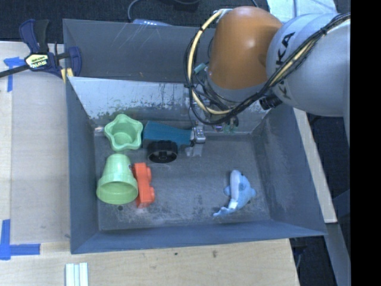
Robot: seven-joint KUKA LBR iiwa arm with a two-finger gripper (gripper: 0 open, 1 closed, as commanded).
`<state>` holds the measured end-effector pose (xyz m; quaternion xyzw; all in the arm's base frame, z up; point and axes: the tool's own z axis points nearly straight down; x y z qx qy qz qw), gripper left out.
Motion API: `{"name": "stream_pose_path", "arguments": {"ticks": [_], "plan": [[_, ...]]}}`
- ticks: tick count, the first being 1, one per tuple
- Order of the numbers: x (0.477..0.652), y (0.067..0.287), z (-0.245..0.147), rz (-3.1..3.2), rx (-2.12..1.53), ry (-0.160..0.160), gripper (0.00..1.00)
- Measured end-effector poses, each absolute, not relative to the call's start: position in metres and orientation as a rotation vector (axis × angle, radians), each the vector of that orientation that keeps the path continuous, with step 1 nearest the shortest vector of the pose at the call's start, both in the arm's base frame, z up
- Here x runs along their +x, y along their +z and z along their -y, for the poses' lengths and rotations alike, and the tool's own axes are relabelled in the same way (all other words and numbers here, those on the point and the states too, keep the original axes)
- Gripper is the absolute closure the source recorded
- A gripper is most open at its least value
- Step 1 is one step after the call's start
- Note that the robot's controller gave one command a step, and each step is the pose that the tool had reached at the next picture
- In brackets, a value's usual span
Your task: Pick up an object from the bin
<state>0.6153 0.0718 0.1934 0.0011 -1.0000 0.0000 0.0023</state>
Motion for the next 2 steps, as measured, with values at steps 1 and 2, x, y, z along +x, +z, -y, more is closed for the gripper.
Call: {"name": "stream_pose_path", "arguments": {"ticks": [1,2], "plan": [[0.617,0.199,-0.071,3.145,0.001,-0.001,0.0],[0.624,0.127,-0.076,3.147,-0.017,-0.002,0.0]]}}
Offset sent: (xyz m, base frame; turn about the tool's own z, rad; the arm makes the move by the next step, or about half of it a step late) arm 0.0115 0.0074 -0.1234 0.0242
